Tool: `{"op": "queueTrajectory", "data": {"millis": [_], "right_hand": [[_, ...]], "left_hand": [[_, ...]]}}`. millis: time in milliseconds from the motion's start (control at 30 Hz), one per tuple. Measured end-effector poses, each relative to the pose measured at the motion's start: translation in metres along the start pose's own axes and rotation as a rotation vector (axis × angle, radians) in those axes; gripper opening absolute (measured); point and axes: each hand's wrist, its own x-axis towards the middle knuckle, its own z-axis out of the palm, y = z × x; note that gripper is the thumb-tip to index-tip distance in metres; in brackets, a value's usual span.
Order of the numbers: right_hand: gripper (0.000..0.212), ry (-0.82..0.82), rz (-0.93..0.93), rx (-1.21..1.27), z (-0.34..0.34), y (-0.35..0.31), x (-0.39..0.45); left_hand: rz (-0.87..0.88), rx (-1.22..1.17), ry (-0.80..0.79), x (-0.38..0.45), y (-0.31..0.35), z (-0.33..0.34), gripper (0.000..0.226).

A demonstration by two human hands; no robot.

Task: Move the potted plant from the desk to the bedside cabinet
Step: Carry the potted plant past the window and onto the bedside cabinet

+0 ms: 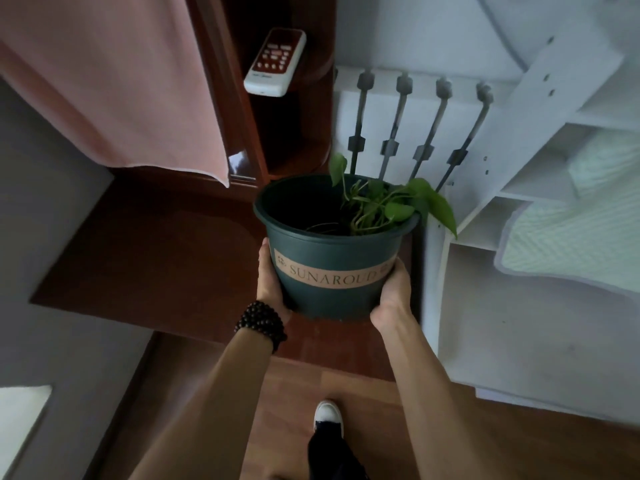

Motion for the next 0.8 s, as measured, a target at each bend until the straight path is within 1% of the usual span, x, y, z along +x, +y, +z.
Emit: {"op": "queueTrajectory", "data": {"millis": [67, 167, 267, 333, 467, 633, 667, 733, 767, 800], "right_hand": [[0.039, -0.002, -0.006, -0.007, 0.002, 0.005, -0.014], [0.045, -0.037, -0.009, -0.027, 0.006, 0.014, -0.041], [0.042, -0.067, -0.034, -0.065, 0.016, 0.023, -0.071], [0.041, -0.115, -0.046, -0.086, 0.029, 0.036, -0.098], [0.044, -0.245, -0.03, -0.124, 0.063, 0.065, -0.159], [0.042, -0.445, -0.089, -0.255, 0.122, 0.1, -0.246], [0.044, -0.488, -0.096, -0.267, 0.131, 0.105, -0.26], [0.047, -0.584, -0.112, -0.304, 0.154, 0.126, -0.3], [0.047, -0.625, -0.124, -0.318, 0.162, 0.133, -0.313], [0.049, -0.697, -0.127, -0.327, 0.171, 0.146, -0.335]], "left_hand": [[0.014, -0.014, 0.008, -0.013, 0.002, -0.01, 0.079], [0.032, -0.053, 0.0, -0.038, 0.006, -0.027, 0.074], [0.063, -0.058, 0.051, -0.071, 0.019, -0.046, 0.078], [0.101, -0.079, 0.078, -0.1, 0.033, -0.068, 0.08], [0.195, -0.118, 0.128, -0.153, 0.068, -0.12, 0.077], [0.299, -0.2, 0.23, -0.242, 0.111, -0.19, 0.067], [0.318, -0.211, 0.25, -0.255, 0.117, -0.2, 0.066], [0.408, -0.248, 0.299, -0.296, 0.136, -0.233, 0.065], [0.42, -0.25, 0.315, -0.312, 0.142, -0.243, 0.067], [0.461, -0.258, 0.349, -0.334, 0.147, -0.262, 0.068]]}}
